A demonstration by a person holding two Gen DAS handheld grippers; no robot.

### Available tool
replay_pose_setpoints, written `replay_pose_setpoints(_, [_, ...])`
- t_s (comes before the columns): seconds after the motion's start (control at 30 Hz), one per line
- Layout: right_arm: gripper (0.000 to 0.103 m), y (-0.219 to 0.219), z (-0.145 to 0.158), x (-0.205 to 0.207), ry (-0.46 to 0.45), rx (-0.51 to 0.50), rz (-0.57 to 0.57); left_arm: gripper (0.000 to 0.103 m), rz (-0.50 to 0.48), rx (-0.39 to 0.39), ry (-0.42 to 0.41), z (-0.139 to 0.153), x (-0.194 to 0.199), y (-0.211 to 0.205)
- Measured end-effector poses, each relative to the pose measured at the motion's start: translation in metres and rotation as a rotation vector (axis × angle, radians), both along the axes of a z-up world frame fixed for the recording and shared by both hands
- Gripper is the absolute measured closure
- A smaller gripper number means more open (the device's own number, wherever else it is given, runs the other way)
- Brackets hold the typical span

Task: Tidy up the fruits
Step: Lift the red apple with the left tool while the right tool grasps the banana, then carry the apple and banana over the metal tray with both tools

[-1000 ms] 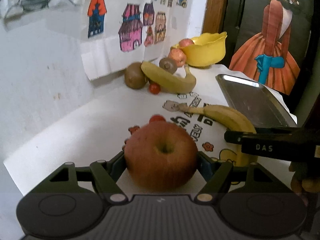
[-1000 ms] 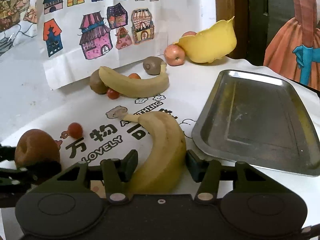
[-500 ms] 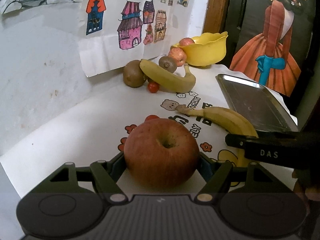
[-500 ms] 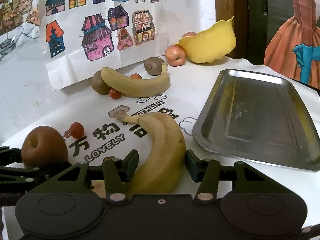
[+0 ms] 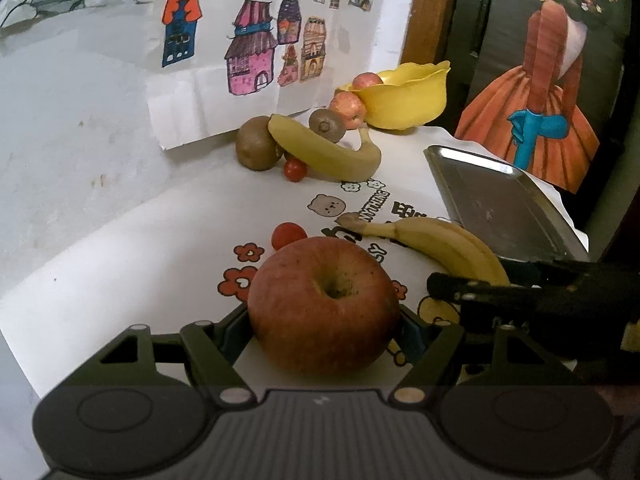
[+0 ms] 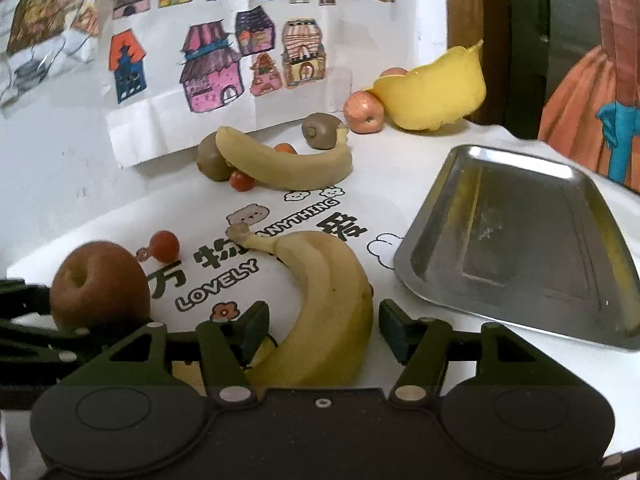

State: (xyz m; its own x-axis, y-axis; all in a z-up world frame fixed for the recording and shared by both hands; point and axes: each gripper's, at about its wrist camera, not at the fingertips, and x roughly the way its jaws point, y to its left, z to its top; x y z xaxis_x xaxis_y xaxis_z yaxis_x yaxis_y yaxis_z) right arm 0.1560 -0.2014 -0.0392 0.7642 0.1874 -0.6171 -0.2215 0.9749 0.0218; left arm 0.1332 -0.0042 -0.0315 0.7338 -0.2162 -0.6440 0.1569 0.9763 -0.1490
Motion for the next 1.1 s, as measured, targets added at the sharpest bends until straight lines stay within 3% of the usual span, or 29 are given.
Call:
replay_pose_setpoints(0.07, [0.051,-0.002,0.000,0.000,-0.005,0.006,-0.006,0.025,0.011,-0.009,0.007,0.000,0.000,0.000])
replay_pose_setpoints(0.33, [0.063,-0.019,0.003,-0.012,-0.003,0.069,-0.032,0.026,-0.011,-0.010,0.012,0.000,-0.002,-0.010])
replay_pose_setpoints(0.7, [0.064,-0.059,0.008,-0.046,-0.023,0.167,-0.126,0.026,-0.091,-0.018,0.029,0.000,0.003,-0.046])
replay_pose_setpoints(1.1, [0.064,-0.094,0.021,-0.064,-0.088,0.260,-0.161,0.026,-0.057,-0.022,0.058,0.003,0.022,-0.074])
